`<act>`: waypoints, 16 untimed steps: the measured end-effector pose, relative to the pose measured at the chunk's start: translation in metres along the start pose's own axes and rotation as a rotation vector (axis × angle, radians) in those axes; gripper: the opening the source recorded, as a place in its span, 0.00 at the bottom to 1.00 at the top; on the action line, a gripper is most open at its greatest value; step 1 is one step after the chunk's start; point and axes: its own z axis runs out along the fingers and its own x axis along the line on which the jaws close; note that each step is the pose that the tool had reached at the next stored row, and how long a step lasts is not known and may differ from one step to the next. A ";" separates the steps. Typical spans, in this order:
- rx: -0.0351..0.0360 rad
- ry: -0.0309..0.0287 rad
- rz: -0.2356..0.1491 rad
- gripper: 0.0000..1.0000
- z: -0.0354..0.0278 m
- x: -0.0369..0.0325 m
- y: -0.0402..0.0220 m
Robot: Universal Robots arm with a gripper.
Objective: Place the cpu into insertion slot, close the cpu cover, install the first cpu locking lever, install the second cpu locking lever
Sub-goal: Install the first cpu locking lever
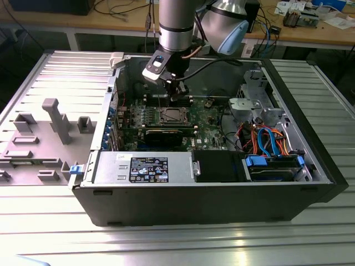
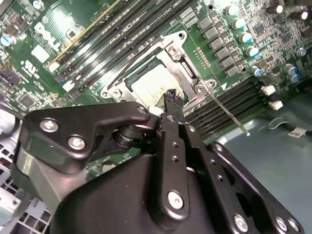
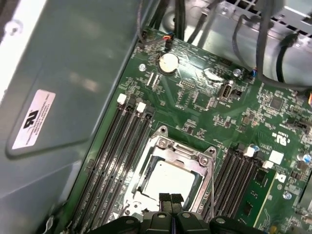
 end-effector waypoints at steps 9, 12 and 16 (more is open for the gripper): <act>0.0000 0.0000 0.000 0.11 0.0000 0.0000 0.0000; 0.0000 0.0000 -0.001 0.11 0.0000 0.0000 0.0000; -0.0004 0.0000 -0.012 0.11 0.0000 0.0000 0.0000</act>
